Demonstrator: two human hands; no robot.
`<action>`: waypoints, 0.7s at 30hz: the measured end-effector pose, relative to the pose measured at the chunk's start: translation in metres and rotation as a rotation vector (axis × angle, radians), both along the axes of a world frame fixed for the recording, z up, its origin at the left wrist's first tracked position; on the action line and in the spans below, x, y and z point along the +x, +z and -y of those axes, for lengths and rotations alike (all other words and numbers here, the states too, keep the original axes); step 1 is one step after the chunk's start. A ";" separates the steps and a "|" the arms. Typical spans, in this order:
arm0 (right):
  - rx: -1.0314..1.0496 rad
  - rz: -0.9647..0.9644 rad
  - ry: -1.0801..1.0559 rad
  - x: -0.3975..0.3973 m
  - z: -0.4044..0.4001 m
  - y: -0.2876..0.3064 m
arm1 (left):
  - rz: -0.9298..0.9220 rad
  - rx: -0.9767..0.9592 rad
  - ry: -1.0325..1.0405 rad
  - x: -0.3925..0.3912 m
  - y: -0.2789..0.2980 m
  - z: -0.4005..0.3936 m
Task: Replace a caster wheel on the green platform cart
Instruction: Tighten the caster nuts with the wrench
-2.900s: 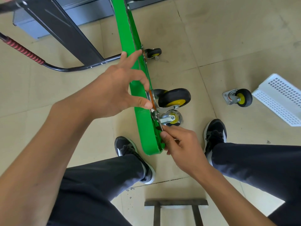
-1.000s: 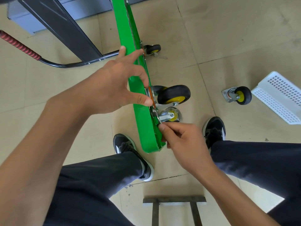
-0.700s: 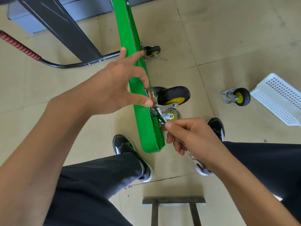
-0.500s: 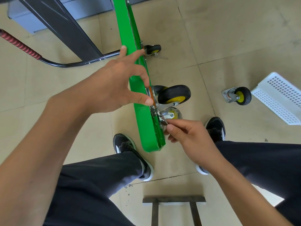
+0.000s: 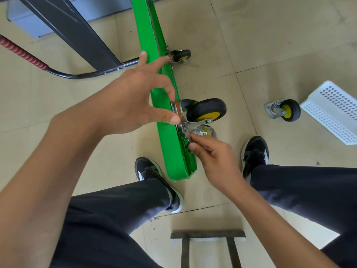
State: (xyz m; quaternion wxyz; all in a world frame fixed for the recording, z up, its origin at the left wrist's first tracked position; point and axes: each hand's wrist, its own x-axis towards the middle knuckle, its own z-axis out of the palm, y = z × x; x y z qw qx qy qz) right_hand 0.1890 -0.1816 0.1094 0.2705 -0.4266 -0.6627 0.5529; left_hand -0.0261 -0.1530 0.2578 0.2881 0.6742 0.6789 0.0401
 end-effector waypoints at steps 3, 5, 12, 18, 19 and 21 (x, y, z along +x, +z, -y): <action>0.089 0.053 0.074 -0.001 -0.004 -0.004 | 0.004 -0.002 -0.005 0.000 0.000 0.000; 0.128 0.076 0.113 -0.002 -0.008 -0.005 | 0.005 -0.004 -0.008 0.000 0.000 0.000; 0.119 0.091 0.151 0.000 -0.005 -0.005 | 0.001 -0.007 -0.004 0.001 0.001 0.000; 0.055 0.082 0.119 -0.005 -0.003 0.004 | 0.005 -0.009 -0.004 0.000 0.001 0.000; 0.050 0.091 0.111 -0.006 -0.001 0.005 | 0.004 -0.009 -0.003 0.000 0.001 0.000; 0.027 0.110 0.082 -0.007 0.001 0.011 | 0.005 -0.010 0.001 0.000 0.001 0.000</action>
